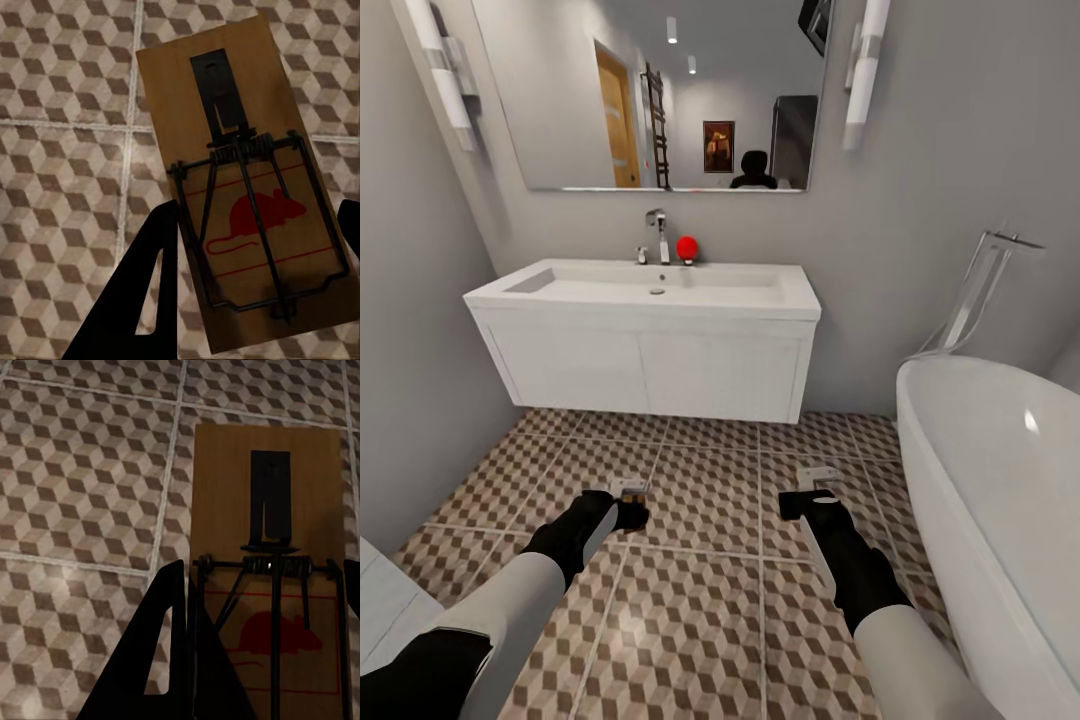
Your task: Take the four mousetraps from the cabinet in the bathroom and place them on the bathroom floor. Make sure all four end up on the same floor surface, and ensure that at least two of them are either under or directly next to the same bathroom sink.
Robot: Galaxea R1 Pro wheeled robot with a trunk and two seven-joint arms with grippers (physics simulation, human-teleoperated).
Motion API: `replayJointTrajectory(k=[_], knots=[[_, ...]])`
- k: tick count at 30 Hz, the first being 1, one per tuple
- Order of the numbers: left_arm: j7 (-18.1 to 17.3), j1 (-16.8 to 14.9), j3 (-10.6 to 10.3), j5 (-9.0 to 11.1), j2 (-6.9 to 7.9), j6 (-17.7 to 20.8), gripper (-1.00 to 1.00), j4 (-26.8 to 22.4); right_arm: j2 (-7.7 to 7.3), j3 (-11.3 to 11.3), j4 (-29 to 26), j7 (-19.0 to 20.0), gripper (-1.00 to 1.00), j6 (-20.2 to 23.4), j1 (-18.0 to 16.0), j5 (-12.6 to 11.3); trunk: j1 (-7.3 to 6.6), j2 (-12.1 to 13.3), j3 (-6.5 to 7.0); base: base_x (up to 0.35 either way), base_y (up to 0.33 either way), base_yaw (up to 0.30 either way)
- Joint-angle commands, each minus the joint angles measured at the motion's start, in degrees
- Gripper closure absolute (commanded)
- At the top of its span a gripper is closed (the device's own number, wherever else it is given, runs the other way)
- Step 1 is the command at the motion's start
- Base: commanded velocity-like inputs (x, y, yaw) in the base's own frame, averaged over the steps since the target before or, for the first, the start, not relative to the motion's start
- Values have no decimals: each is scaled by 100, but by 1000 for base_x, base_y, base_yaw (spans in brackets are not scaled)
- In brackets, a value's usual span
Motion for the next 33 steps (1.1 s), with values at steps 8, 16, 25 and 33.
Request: replayJointTrajectory(k=[8,16,25,33], knots=[[53,-2,-44,52,7,-239,100,9,0,9,-7,-2,100,40,-3,36,175,-325,-149,0,0,0],[53,-2,-44,51,31,-551,100,31,0,9,-7,5,100,40,-3,35,351,-646,-293,0,0,0],[53,-2,-44,51,40,-930,100,209,0,9,-7,7,100,40,-3,38,549,-1006,-454,0,0,0],[53,-2,-50,51,33,-946,100,222,4,11,-7,10,100,34,-3,38,725,-1327,-598,0,0,0]])
